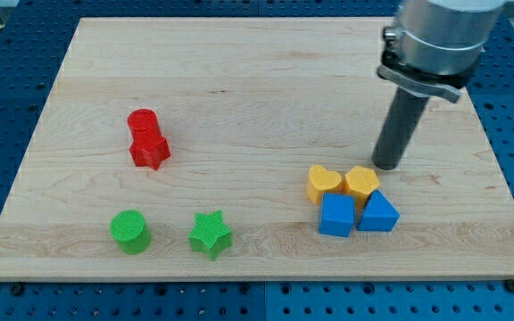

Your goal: Place your arm in between blue triangle and yellow hexagon

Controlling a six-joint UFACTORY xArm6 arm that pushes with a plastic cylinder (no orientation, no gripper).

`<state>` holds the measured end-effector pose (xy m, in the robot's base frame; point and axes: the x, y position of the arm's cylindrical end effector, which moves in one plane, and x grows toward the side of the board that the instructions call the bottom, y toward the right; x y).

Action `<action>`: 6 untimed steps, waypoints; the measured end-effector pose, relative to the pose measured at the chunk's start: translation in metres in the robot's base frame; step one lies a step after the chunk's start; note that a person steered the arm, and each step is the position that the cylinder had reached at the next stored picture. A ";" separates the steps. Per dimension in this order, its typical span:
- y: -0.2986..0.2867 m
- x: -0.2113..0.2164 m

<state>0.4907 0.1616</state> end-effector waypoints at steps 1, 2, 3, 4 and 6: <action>0.005 0.026; 0.003 0.046; -0.022 0.047; -0.041 0.047; -0.053 0.037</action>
